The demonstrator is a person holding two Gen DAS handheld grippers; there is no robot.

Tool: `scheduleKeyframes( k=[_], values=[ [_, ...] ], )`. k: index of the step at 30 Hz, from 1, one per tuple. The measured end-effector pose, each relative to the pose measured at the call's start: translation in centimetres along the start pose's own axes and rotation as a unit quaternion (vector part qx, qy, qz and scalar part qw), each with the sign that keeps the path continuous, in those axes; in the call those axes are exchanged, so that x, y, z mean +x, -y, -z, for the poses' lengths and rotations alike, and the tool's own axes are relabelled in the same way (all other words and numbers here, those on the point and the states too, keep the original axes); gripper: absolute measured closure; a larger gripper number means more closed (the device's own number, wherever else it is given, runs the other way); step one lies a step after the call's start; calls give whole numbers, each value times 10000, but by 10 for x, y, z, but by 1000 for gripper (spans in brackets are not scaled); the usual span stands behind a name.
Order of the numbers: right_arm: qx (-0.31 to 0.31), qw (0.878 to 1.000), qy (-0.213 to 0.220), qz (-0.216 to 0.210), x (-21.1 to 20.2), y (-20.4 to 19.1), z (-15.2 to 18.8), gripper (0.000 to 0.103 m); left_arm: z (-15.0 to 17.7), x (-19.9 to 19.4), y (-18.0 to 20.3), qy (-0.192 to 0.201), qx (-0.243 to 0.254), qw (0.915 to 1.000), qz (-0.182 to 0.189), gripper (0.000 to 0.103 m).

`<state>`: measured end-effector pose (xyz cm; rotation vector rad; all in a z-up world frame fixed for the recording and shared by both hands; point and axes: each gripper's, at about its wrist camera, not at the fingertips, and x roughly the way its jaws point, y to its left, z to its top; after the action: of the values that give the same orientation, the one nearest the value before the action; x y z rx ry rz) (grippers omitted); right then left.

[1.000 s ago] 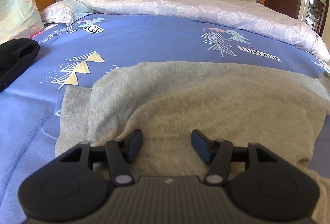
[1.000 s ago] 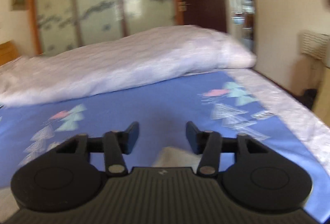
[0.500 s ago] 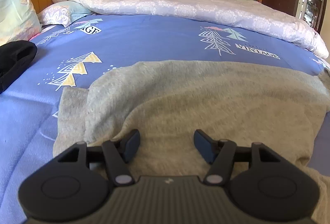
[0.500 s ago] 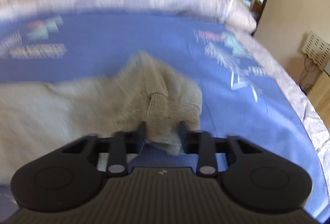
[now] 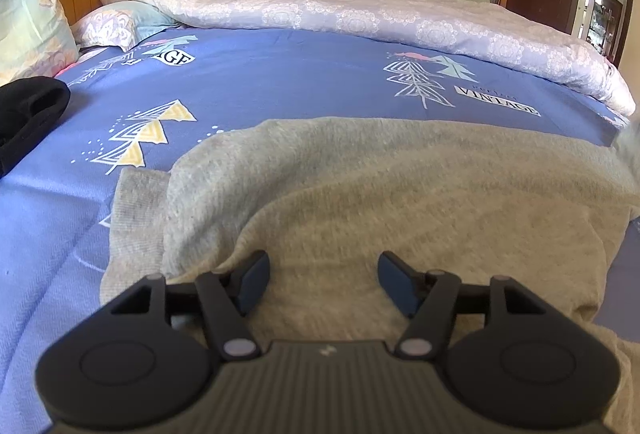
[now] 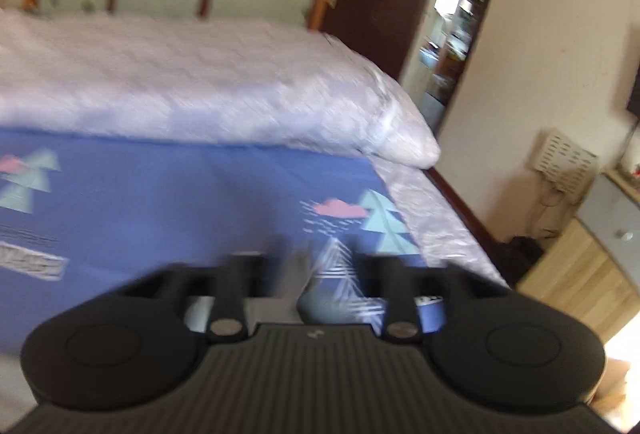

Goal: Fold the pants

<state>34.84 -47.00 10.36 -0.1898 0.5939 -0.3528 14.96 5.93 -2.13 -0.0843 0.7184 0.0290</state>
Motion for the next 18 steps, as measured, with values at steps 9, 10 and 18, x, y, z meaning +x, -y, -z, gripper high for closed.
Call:
scheduleKeyframes(
  k=[9,10,18],
  values=[
    [1876,9784,-473,-727,10,60,108,51,0,1,0,-3,-6,10000,75,37],
    [1902,9773,-541,-756,15,60,116,50,0,1,0,-4,2,10000,66,37],
    [2470,9633,-946,-465,34,48,134,99,0,2,3,-17,80,10000,8,36]
  ],
)
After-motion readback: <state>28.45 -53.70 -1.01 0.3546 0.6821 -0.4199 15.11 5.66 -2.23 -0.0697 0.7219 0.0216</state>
